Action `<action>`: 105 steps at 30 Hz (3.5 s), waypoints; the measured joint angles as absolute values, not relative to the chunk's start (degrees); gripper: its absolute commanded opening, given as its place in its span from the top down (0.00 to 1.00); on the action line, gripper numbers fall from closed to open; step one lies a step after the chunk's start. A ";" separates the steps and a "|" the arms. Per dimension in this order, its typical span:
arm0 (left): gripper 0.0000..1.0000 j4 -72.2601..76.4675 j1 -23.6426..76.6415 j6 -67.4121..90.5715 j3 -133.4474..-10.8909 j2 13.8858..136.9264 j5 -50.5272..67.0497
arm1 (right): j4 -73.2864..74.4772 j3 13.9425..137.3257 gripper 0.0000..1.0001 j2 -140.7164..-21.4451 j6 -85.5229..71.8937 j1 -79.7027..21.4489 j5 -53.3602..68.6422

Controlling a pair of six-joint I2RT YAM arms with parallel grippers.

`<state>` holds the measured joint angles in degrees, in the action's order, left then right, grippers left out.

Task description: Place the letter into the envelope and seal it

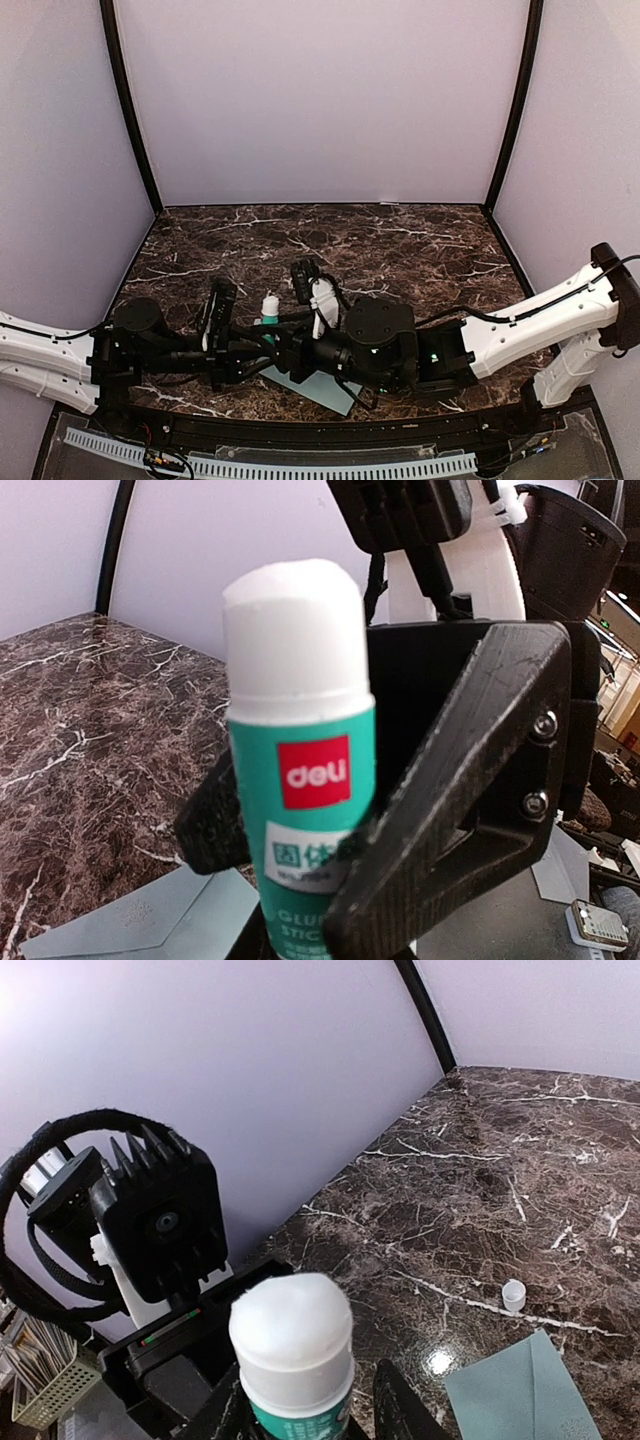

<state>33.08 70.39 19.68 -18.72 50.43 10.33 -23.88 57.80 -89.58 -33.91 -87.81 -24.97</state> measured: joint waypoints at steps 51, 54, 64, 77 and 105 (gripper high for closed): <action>0.99 37.56 70.67 21.43 -19.07 54.37 9.93 | -29.63 55.59 0.72 -88.99 -31.14 -88.27 -24.88; 0.99 37.26 70.67 21.39 -19.11 55.18 8.25 | -26.20 58.35 0.80 -91.22 -33.21 -88.47 -29.89; 0.99 35.90 70.63 21.63 -19.14 55.94 7.99 | -24.99 58.70 1.00 -92.55 -33.47 -88.55 -32.49; 0.99 47.24 70.19 24.32 -17.85 55.64 33.47 | -37.26 52.58 0.51 -87.53 -25.04 -88.64 -8.23; 0.65 45.63 70.67 23.35 -16.08 51.42 18.76 | -35.07 54.35 1.00 -89.38 -25.89 -89.73 -18.02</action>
